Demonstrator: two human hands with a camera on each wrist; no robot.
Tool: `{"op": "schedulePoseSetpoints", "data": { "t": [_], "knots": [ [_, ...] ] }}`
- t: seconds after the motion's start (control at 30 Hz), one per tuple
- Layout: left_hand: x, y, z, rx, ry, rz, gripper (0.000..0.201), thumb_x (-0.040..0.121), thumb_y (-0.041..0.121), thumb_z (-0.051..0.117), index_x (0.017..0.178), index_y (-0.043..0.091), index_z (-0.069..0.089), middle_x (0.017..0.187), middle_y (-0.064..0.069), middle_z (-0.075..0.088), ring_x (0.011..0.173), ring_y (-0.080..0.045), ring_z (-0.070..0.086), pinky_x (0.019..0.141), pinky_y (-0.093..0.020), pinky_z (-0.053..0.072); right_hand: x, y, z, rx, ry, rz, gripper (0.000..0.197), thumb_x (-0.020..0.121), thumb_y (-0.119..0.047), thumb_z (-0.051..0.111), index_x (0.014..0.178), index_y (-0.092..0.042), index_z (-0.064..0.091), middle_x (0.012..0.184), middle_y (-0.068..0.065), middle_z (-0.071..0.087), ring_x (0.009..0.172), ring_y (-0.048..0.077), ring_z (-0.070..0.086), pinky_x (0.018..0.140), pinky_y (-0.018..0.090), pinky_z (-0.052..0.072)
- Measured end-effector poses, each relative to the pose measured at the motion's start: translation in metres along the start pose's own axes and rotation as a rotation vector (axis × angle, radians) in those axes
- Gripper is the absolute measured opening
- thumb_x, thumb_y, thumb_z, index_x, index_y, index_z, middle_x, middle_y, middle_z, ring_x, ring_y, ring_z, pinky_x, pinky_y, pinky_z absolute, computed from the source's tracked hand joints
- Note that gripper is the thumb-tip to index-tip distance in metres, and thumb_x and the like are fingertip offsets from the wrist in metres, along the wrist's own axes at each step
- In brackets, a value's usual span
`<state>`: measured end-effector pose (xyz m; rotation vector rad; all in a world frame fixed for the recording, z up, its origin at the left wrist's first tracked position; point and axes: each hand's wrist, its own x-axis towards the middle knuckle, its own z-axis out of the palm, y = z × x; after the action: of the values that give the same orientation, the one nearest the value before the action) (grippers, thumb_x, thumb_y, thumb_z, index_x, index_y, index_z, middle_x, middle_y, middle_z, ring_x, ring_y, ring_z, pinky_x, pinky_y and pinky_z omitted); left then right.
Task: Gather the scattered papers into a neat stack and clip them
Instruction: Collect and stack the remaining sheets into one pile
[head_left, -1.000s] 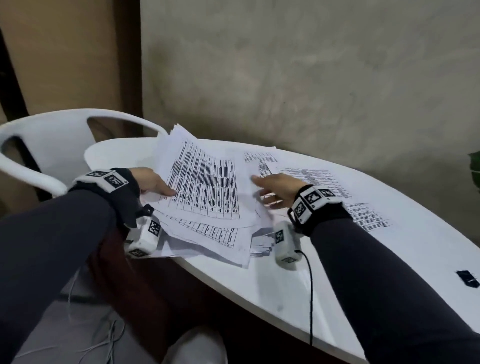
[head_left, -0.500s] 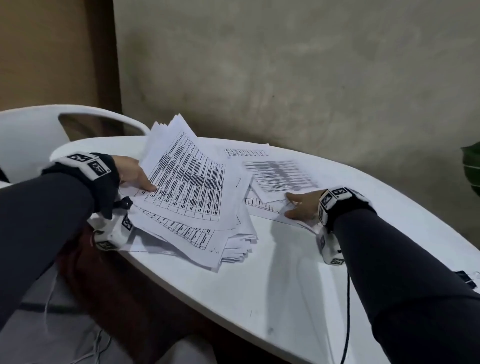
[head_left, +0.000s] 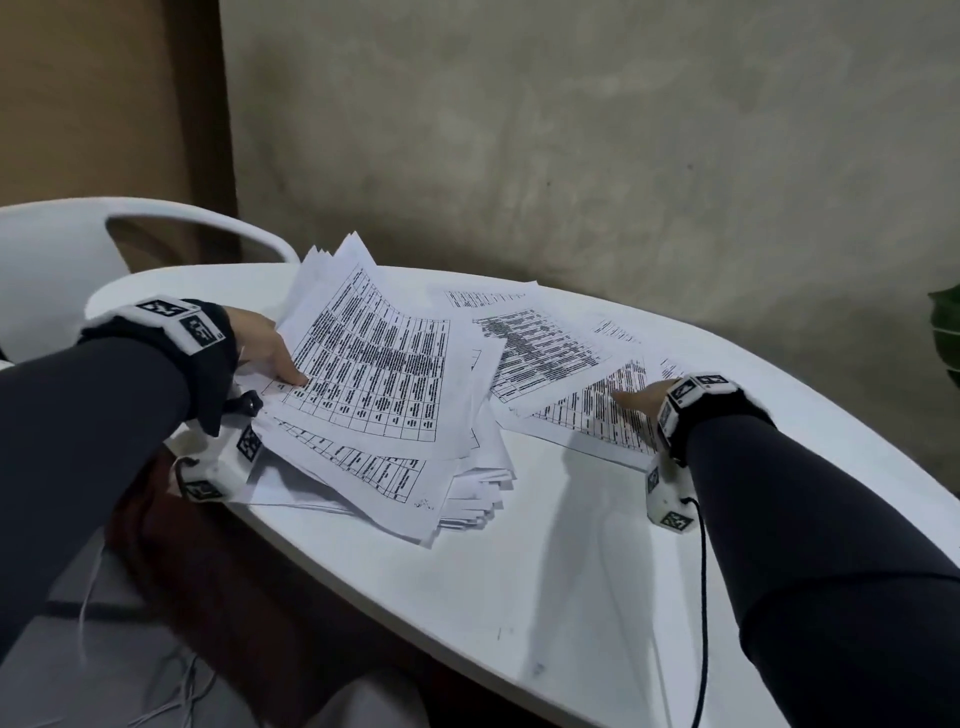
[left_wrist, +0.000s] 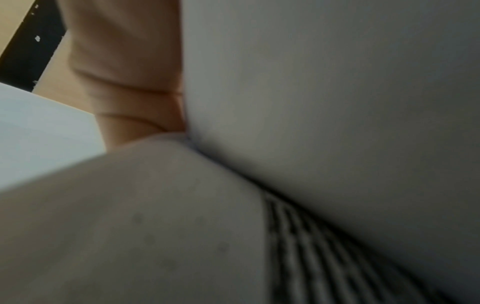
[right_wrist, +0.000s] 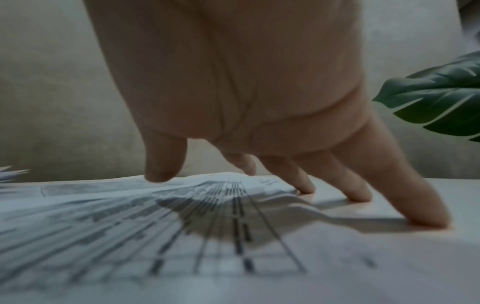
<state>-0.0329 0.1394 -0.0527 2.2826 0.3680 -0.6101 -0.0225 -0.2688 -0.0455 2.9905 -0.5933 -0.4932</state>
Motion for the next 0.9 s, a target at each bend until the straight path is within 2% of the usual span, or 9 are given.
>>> {"op": "schedulePoseSetpoints", "data": {
  "t": [0.13, 0.2, 0.3, 0.37, 0.47, 0.57, 0.67, 0.83, 0.9],
  "knots": [
    [0.003, 0.002, 0.001, 0.002, 0.017, -0.013, 0.034, 0.083, 0.006, 0.066, 0.114, -0.006, 0.057, 0.083, -0.019, 0.059, 0.068, -0.03, 0.054, 0.053, -0.025, 0.041, 0.017, -0.016, 0.005, 0.016, 0.085, -0.076, 0.07, 0.047, -0.091, 0.049, 0.071, -0.026, 0.061, 0.094, 0.007, 0.062, 0.11, 0.031, 0.062, 0.099, 0.043, 0.044],
    [0.003, 0.003, 0.002, -0.012, 0.001, -0.019, 0.032, 0.084, 0.004, 0.064, 0.114, -0.005, 0.058, 0.075, -0.019, 0.059, 0.061, -0.031, 0.054, 0.049, -0.027, 0.046, 0.018, -0.027, 0.0, -0.034, 0.046, -0.134, 0.063, 0.053, -0.078, 0.061, 0.093, -0.029, 0.062, 0.106, 0.006, 0.063, 0.115, 0.031, 0.057, 0.101, 0.044, 0.043],
    [-0.001, 0.004, 0.001, -0.034, 0.001, -0.033, 0.02, 0.086, 0.002, 0.06, 0.104, -0.007, 0.06, 0.058, -0.019, 0.061, 0.045, -0.032, 0.057, 0.038, -0.029, 0.049, 0.003, -0.042, -0.016, -0.038, 0.015, -0.147, 0.084, 0.056, -0.049, 0.078, 0.132, -0.023, 0.052, 0.14, 0.007, 0.051, 0.125, 0.032, 0.05, 0.105, 0.041, 0.041],
    [0.0, 0.003, 0.002, -0.072, -0.017, -0.048, 0.017, 0.086, 0.0, 0.06, 0.1, -0.009, 0.059, 0.054, -0.019, 0.063, 0.041, -0.032, 0.058, 0.039, -0.031, 0.05, 0.007, -0.049, -0.017, -0.114, 0.04, -0.157, 0.067, 0.063, -0.043, 0.074, 0.126, -0.03, 0.058, 0.142, 0.004, 0.049, 0.122, 0.029, 0.053, 0.104, 0.039, 0.043],
    [0.005, 0.0, 0.001, -0.083, -0.014, -0.017, 0.032, 0.084, -0.002, 0.062, 0.115, -0.009, 0.058, 0.073, -0.019, 0.062, 0.061, -0.032, 0.056, 0.053, -0.032, 0.047, 0.009, -0.054, -0.016, -0.127, 0.159, -0.119, 0.064, 0.074, -0.06, 0.058, 0.133, -0.037, 0.049, 0.146, -0.003, 0.044, 0.13, 0.025, 0.046, 0.106, 0.036, 0.039],
    [0.01, -0.002, 0.001, -0.103, -0.015, -0.013, 0.028, 0.083, -0.003, 0.063, 0.111, -0.005, 0.06, 0.07, -0.016, 0.066, 0.07, -0.033, 0.058, 0.058, -0.032, 0.047, 0.004, -0.061, -0.018, 0.082, 0.063, -0.137, 0.058, 0.091, -0.036, 0.057, 0.144, -0.026, 0.036, 0.147, 0.003, 0.042, 0.132, 0.024, 0.043, 0.092, 0.023, 0.04],
    [0.015, -0.005, 0.0, -0.107, -0.027, -0.011, 0.029, 0.081, -0.002, 0.065, 0.11, -0.005, 0.06, 0.086, -0.018, 0.065, 0.077, -0.035, 0.059, 0.063, -0.037, 0.049, 0.002, -0.066, -0.02, 0.028, 0.096, -0.112, 0.05, 0.088, -0.044, 0.057, 0.136, -0.036, 0.046, 0.144, -0.002, 0.046, 0.129, 0.024, 0.047, 0.102, 0.029, 0.039],
    [0.018, -0.011, -0.001, -0.176, -0.041, -0.023, 0.033, 0.076, -0.004, 0.068, 0.109, -0.006, 0.062, 0.103, -0.027, 0.066, 0.084, -0.042, 0.061, 0.085, -0.056, 0.048, 0.004, -0.07, -0.014, 0.015, 0.082, -0.089, 0.039, 0.081, -0.037, 0.069, 0.12, -0.036, 0.061, 0.134, 0.0, 0.054, 0.119, 0.025, 0.053, 0.09, 0.027, 0.049],
    [0.019, -0.011, -0.002, -0.178, -0.037, -0.028, 0.032, 0.075, -0.003, 0.068, 0.106, -0.006, 0.063, 0.1, -0.027, 0.067, 0.081, -0.041, 0.062, 0.08, -0.052, 0.051, 0.003, -0.068, -0.015, 0.014, 0.117, -0.086, 0.031, 0.079, -0.038, 0.07, 0.109, -0.043, 0.066, 0.129, -0.008, 0.059, 0.109, 0.022, 0.058, 0.093, 0.027, 0.046]
  ]
}}
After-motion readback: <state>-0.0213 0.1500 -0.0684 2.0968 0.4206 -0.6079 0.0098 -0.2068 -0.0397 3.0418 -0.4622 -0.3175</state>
